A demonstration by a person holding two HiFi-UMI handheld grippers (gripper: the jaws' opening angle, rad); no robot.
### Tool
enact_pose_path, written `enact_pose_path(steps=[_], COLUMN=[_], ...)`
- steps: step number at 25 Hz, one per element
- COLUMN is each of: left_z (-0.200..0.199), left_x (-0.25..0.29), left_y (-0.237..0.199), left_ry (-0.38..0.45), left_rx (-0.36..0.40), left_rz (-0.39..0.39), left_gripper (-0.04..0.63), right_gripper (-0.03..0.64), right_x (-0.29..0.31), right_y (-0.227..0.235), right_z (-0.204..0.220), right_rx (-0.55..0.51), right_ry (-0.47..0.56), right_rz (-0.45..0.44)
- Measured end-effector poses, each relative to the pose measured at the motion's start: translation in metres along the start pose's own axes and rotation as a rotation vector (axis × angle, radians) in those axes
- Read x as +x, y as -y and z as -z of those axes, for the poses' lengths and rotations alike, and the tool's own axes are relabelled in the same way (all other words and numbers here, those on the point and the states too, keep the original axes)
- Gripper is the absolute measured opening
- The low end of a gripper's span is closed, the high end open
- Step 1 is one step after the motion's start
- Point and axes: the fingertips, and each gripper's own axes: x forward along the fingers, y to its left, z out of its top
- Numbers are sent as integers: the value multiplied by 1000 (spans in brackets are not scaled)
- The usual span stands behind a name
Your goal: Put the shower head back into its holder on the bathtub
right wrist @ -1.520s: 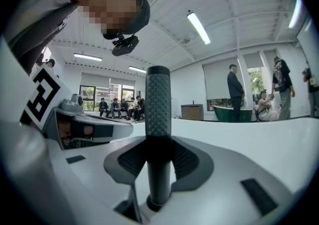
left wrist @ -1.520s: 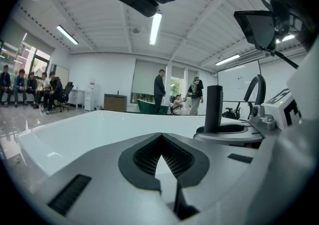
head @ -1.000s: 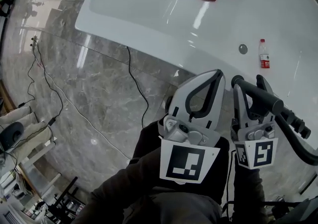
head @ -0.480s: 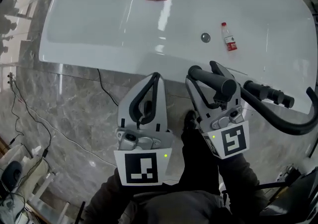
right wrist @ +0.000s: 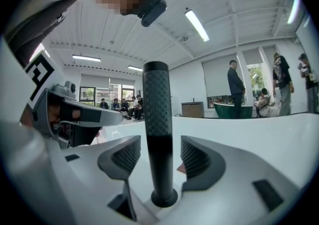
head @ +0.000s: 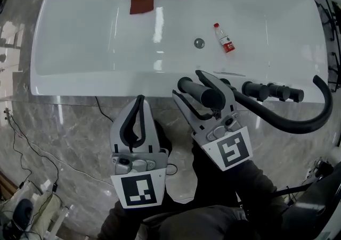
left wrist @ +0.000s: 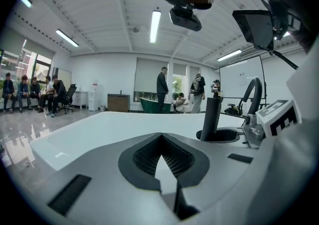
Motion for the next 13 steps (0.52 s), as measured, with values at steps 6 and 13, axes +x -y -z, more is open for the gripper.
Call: enact_pose_path(steps=[6, 13], left_z=[-2, -4], left_x=[-1, -2], left_y=[-4, -3], left_ry=[1, 1], left_rx=[-1, -3], left_rz=[-2, -3], left_gripper=[3, 3], right_gripper=[241, 241], right_x=[3, 3], right_y=[-5, -3], right_z=[-3, -4], right_rx=[-14, -11], right_ry=[-1, -4], right_rz=[-9, -6])
